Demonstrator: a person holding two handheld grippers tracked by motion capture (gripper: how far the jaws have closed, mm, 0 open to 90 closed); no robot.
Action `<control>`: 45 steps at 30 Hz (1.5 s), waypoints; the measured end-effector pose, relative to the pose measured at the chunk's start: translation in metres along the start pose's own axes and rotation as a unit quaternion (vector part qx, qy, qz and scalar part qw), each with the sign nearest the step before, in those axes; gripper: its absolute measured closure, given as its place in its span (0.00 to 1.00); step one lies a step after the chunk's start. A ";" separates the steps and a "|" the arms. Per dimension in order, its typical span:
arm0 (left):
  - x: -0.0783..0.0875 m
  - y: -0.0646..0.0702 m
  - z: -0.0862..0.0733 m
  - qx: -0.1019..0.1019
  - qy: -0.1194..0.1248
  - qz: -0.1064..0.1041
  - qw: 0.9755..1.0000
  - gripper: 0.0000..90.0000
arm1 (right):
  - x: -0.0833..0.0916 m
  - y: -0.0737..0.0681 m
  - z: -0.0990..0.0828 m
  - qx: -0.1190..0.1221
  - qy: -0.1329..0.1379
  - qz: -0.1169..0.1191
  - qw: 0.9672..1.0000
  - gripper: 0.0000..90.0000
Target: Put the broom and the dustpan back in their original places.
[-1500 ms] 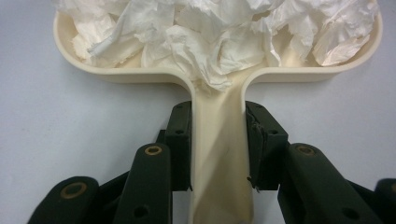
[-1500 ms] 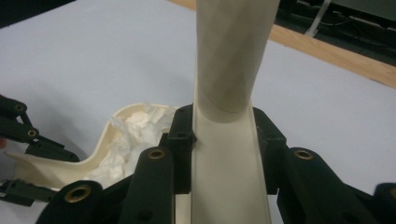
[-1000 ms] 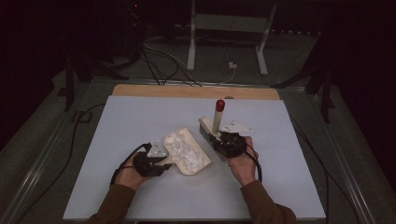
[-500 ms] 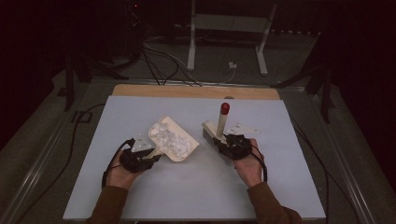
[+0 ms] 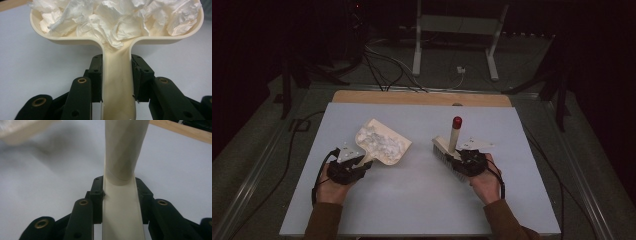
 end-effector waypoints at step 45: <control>0.020 -0.039 -0.018 0.056 0.014 0.049 0.997 0.74 | 0.022 0.040 0.048 -0.068 0.073 -0.036 0.994 0.77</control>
Point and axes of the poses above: each handheld gripper's, and its own axes: x roughly backward along the jaws, z roughly out of its top, y roughly to its right, the point moved 8 cm from there along -x, roughly forward along the jaws, and after that the axes turned 2 degrees about z, right-handed, at the moved point
